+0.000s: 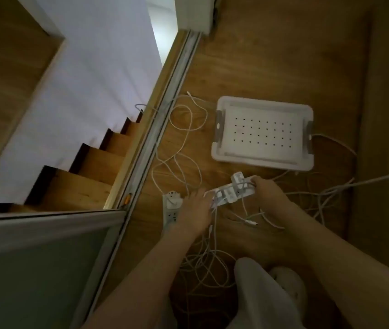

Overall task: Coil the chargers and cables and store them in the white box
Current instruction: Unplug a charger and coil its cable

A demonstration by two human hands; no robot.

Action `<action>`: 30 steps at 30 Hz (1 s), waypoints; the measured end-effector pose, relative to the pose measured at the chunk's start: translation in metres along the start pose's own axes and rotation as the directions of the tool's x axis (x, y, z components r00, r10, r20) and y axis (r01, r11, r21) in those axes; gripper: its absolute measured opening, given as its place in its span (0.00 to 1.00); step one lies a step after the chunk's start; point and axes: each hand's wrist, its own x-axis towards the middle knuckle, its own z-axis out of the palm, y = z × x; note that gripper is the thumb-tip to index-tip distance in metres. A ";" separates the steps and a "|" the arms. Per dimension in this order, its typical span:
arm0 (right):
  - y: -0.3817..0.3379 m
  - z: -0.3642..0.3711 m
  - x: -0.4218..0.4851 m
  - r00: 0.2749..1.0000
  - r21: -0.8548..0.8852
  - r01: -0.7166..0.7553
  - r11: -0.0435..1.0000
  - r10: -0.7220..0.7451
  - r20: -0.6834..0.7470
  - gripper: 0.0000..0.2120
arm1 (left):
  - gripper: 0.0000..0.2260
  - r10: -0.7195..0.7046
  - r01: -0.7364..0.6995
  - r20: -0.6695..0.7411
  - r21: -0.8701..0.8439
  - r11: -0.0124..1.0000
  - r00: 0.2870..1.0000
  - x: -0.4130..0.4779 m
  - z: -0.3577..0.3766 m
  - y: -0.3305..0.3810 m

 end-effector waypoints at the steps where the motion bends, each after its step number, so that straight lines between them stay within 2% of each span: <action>1: 0.005 0.004 0.002 1.000 0.050 -0.017 0.999 0.017 0.003 0.18 | 0.22 0.006 -0.005 0.003 -0.008 1.000 1.000 0.005 0.004 0.003; 4: 0.012 0.013 0.009 0.998 0.154 0.054 0.987 -0.052 -0.018 0.17 | 0.24 0.007 -0.007 -0.002 -0.078 0.997 1.000 0.019 0.015 0.007; 6: 0.015 0.020 0.013 0.996 0.204 0.084 0.975 -0.077 -0.042 0.15 | 0.18 -0.063 0.064 0.009 -0.224 0.972 0.998 0.030 0.020 0.012; 8: 0.015 0.027 0.017 0.987 0.270 0.129 0.954 -0.097 -0.131 0.15 | 0.14 -0.209 0.180 -0.003 -0.496 0.849 0.978 0.038 0.021 0.017; 9: 0.015 0.030 0.020 0.982 0.288 0.123 0.950 -0.074 -0.176 0.14 | 0.18 -0.274 0.220 -0.003 -0.589 0.778 0.962 0.042 0.023 0.020; 10: 0.019 0.036 0.026 0.976 0.313 0.108 0.944 -0.040 -0.216 0.13 | 0.19 -0.296 0.229 -0.007 -0.614 0.755 0.955 0.046 0.025 0.022; 12: 0.024 0.045 0.034 0.968 0.412 0.050 0.910 0.057 -0.244 0.13 | 0.11 -0.235 0.183 -0.050 -0.476 0.860 0.971 0.055 0.031 0.025; 13: 0.028 0.049 0.039 0.972 0.430 0.045 0.902 0.059 -0.227 0.16 | 0.07 -0.191 0.160 -0.048 -0.370 0.915 0.980 0.058 0.036 0.025; 15: 0.033 0.056 0.046 0.980 0.419 0.111 0.901 -0.029 -0.198 0.23 | 0.17 -0.131 0.119 -0.043 -0.209 0.971 0.990 0.059 0.045 0.025; 17: 0.036 0.058 0.052 0.977 0.455 0.196 0.869 -0.132 -0.169 0.26 | 0.25 -0.096 0.081 -0.056 -0.228 0.970 0.994 0.062 0.052 0.025; 22: 0.049 0.066 0.083 0.943 0.474 0.330 0.817 -0.256 -0.214 0.29 | 0.26 -0.100 0.075 -0.071 -0.292 0.953 0.992 0.071 0.060 0.018; 26: 0.050 0.077 0.098 0.925 0.495 0.375 0.784 -0.276 -0.263 0.26 | 0.27 -0.080 0.061 -0.056 -0.274 0.960 0.995 0.076 0.062 0.012; 30: 0.044 0.088 0.100 0.900 0.597 0.422 0.683 -0.233 -0.369 0.18 | 0.25 -0.090 0.052 -0.117 -0.297 0.953 0.989 0.079 0.059 0.015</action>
